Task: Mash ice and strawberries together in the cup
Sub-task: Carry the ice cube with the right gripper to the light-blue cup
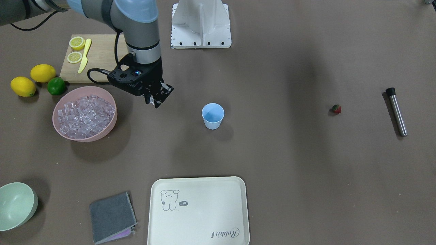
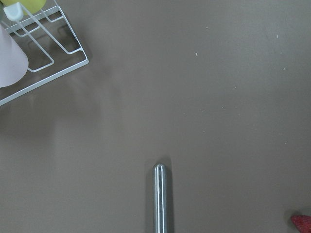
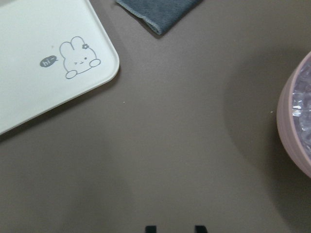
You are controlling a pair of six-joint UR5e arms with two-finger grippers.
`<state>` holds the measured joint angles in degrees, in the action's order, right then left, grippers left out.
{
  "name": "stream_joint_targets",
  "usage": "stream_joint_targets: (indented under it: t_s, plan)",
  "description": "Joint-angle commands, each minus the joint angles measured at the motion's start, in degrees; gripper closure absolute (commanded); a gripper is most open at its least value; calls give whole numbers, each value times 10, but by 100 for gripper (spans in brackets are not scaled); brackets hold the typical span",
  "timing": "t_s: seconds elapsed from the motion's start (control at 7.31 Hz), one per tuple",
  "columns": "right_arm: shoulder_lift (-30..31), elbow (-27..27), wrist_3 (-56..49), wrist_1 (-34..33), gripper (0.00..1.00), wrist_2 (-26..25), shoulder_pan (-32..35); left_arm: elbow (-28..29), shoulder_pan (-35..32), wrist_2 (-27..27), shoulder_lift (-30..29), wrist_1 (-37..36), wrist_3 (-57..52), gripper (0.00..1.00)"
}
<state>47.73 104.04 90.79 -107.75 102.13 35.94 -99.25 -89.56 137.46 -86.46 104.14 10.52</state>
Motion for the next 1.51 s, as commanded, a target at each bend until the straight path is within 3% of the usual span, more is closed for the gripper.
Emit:
stream_joint_targets:
  t_s: [0.0, 0.14, 0.68, 1.37]
  plan:
    - [-43, -47, -24, 28, 73, -15, -10, -5, -1, 0, 1, 0, -1, 2]
    - [-61, -94, -24, 72, 73, -26, -17, -4, -1, 0, 1, 0, -1, 2]
    - [-172, -232, 47, 91, 74, -46, -36, -1, -1, 0, 4, -1, 0, 2]
    - [-158, -246, 60, 127, 73, -69, -71, 0, -2, 0, 13, 0, -1, 2]
